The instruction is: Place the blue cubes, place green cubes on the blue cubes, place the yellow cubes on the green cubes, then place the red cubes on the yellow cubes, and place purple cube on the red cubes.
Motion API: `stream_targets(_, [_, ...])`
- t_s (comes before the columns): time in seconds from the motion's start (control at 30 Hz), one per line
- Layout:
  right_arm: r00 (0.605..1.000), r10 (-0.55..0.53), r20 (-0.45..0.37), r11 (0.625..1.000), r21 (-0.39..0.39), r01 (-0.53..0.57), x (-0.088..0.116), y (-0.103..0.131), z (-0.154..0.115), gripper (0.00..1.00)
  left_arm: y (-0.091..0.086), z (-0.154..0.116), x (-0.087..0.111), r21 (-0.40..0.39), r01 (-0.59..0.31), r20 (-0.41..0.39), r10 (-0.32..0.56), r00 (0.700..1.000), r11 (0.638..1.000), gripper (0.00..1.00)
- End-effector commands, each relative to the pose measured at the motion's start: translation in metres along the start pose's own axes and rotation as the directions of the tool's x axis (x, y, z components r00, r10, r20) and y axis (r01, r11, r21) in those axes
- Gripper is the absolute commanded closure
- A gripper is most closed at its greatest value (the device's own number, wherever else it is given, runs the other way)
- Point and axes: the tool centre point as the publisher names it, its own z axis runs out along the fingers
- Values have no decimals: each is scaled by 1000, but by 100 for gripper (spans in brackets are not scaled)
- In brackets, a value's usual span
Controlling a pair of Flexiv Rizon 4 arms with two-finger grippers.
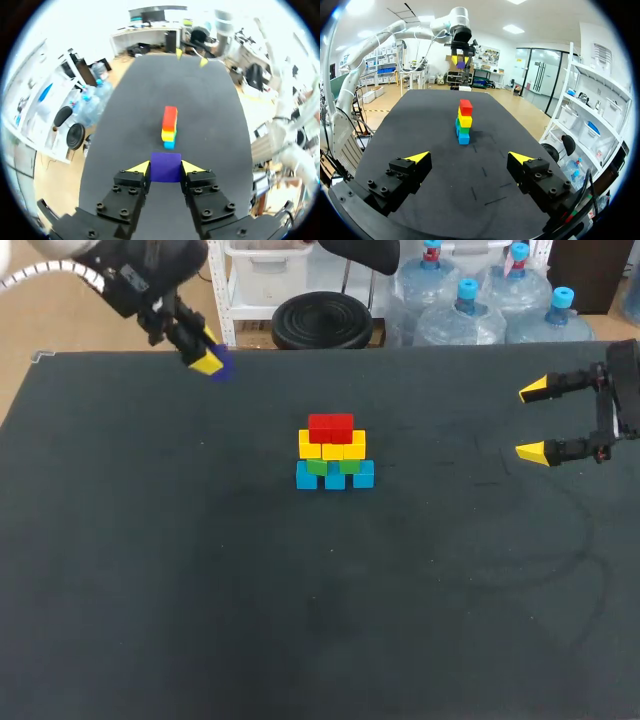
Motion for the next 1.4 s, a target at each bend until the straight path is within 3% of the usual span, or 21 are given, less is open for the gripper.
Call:
stream_targets(0.03, [1000, -1, 1, 1000, 0, 1, 0, 0, 1, 0, -9, 0, -5, -271, 61, 87, -39, 995, 961, 100])
stream_targets(0.6, [1000, -1, 1, 1000, 0, 1, 0, 0, 1, 0, -4, 13, -34, -296, 92, 119, -59, 991, 951, 100])
stream_targets(1.13, [1000, -1, 1, 1000, 0, 1, 0, 0, 1, 0, 7, 33, -53, -284, 32, 85, -9, 996, 958, 100])
stream_targets(1.4, [1000, -1, 1, 1000, 0, 1, 0, 0, 1, 0, 4, 47, -66, -193, -44, 47, 54, 997, 980, 100])
